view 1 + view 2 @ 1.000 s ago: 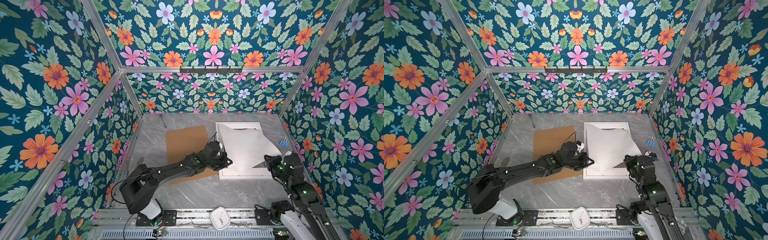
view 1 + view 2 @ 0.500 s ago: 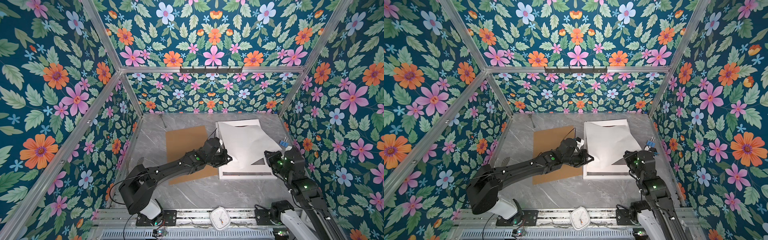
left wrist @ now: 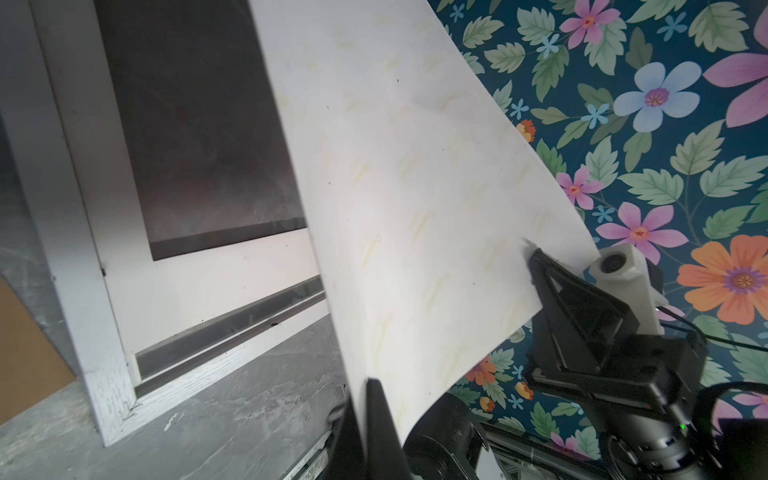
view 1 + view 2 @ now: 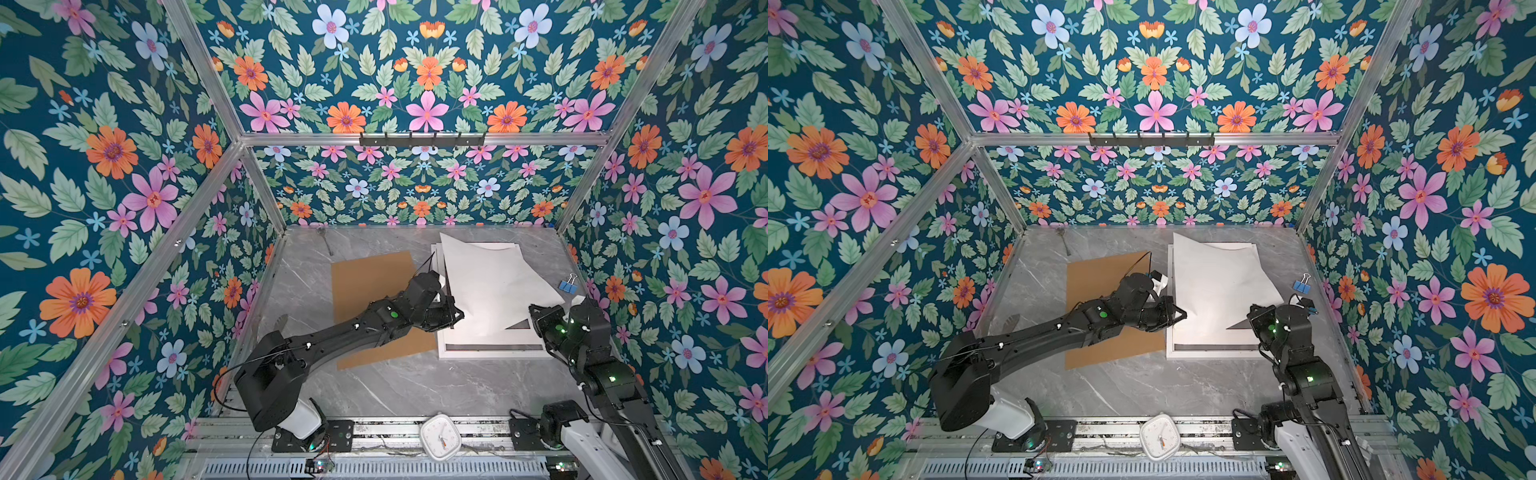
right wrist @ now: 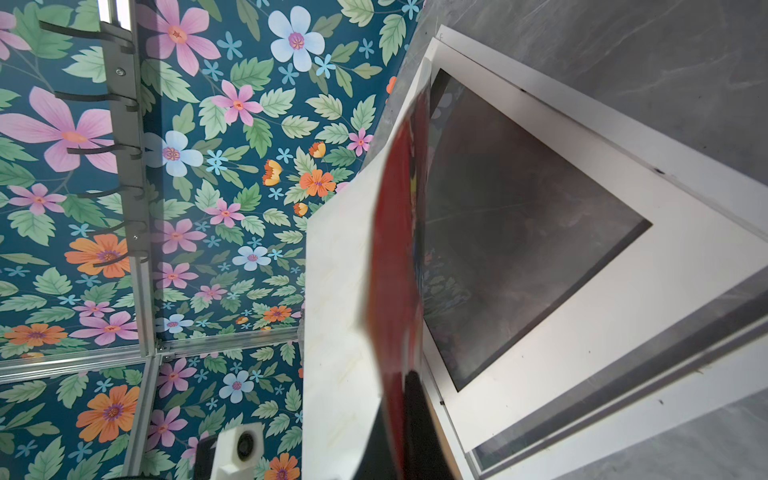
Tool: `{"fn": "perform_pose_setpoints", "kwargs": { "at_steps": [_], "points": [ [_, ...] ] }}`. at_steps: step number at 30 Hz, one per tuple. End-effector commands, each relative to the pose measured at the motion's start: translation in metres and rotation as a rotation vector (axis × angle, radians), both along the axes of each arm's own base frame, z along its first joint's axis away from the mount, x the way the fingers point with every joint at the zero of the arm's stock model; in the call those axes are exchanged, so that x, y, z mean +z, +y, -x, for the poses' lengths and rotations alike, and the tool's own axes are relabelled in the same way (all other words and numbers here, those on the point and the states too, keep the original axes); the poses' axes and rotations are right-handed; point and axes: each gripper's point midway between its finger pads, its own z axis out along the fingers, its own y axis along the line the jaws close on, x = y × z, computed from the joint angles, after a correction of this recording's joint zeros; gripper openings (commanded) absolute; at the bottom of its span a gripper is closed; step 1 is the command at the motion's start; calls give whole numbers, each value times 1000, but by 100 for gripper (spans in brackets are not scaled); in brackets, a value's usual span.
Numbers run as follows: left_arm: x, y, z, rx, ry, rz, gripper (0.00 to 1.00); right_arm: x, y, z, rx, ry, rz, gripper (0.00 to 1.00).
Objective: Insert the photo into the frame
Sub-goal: 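Lift the poster up off the frame with the left gripper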
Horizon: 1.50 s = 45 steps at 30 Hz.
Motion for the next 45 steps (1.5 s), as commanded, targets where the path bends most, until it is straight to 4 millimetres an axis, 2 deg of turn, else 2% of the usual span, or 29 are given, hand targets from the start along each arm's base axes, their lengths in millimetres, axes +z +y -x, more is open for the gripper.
{"fn": "perform_pose_setpoints", "kwargs": {
  "at_steps": [1,7,12,20,23,28,33,36,39,42,45],
  "points": [
    [3,5,-13,-8,-87,-65,0,16,-2,-6,2,-57,39,0],
    [1,14,-43,3,-127,-82,0,29,-3,-22,11,-94,100,0],
    [4,27,-66,29,-161,-104,0,29,7,-35,59,-98,110,0],
    [-1,44,-85,59,-187,-130,0,19,11,-44,89,-73,138,0],
    [-3,47,-89,73,-192,-134,0,15,21,-50,144,-61,135,0],
    [-19,54,-92,76,-188,-178,0,-2,35,-58,227,-15,125,0],
    [-47,78,-96,105,-158,-227,0,-20,47,-62,300,23,116,0],
    [-54,94,-98,131,-161,-256,0,-31,55,-61,353,61,113,0],
    [-59,110,-98,140,-163,-294,0,-41,64,-60,414,96,107,11],
    [-65,129,-99,154,-163,-328,0,-54,71,-58,471,145,100,29],
    [-64,147,-100,162,-185,-363,0,-68,77,-56,519,189,94,39]
  ]
}}
